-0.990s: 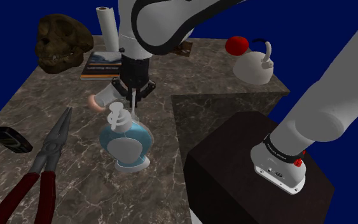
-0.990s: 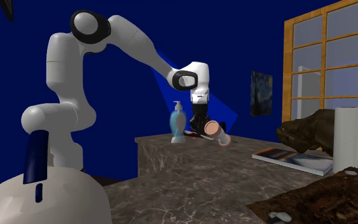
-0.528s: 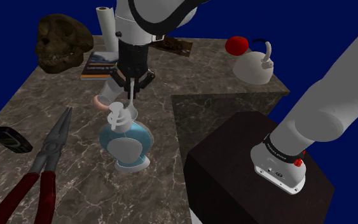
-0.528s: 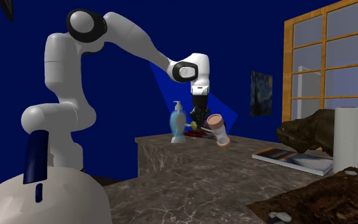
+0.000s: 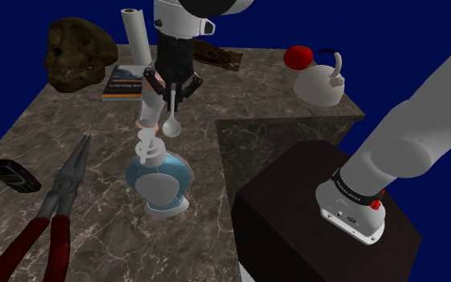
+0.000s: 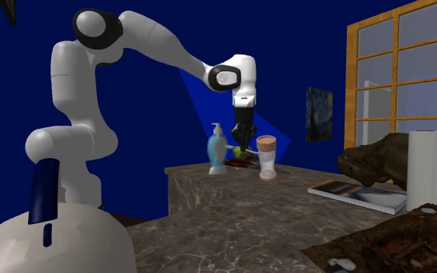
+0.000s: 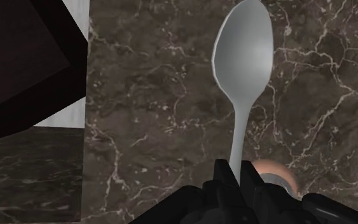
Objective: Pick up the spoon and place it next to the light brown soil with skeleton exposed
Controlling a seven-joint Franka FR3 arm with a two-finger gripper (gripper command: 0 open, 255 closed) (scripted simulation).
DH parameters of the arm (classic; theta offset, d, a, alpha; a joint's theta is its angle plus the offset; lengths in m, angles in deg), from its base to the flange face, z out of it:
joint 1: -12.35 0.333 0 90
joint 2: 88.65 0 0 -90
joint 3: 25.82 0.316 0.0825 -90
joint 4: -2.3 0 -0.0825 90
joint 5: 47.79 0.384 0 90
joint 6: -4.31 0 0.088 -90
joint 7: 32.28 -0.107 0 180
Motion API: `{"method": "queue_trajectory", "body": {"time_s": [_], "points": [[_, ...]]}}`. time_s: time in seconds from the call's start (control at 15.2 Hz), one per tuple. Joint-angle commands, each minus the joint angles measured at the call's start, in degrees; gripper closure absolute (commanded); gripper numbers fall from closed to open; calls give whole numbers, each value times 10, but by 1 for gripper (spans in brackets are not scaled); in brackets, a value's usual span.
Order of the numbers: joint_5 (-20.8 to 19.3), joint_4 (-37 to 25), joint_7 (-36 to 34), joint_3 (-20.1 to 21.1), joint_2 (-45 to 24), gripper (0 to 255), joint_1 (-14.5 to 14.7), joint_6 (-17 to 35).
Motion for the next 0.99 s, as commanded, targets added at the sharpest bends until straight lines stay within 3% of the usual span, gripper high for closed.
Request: {"method": "queue_trajectory", "body": {"time_s": [0.0, 0.92], "points": [[8, 8, 32, -16, 12, 255, -13, -9], [9, 31, 231, -133, 38, 255, -100, -57]]}}
